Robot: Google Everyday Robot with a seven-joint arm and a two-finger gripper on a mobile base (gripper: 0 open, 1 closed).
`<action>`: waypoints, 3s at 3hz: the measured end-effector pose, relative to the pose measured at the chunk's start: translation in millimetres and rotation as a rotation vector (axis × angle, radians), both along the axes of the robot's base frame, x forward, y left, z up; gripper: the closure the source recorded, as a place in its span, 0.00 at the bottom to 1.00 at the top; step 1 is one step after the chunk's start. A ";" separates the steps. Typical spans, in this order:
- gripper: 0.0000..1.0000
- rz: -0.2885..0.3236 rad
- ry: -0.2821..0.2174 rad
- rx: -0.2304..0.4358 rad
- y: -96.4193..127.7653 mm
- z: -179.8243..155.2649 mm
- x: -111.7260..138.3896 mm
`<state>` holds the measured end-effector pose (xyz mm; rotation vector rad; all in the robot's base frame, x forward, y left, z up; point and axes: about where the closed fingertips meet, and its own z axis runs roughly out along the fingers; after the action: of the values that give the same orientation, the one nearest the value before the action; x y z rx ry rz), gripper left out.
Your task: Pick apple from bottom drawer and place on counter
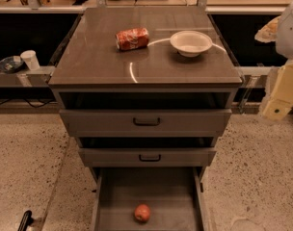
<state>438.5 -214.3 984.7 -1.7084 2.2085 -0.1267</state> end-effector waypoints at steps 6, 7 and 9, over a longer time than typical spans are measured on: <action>0.00 0.187 0.193 0.835 128.0 -228.5 -66.0; 0.00 0.224 0.112 0.911 153.6 -266.1 -58.2; 0.00 0.378 -0.034 0.966 214.1 -358.0 -62.2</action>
Offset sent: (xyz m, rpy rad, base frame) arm -0.0016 0.0807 -0.1275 0.8069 0.2207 0.2179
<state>376.2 -0.3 626.7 -1.4424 1.4476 0.8458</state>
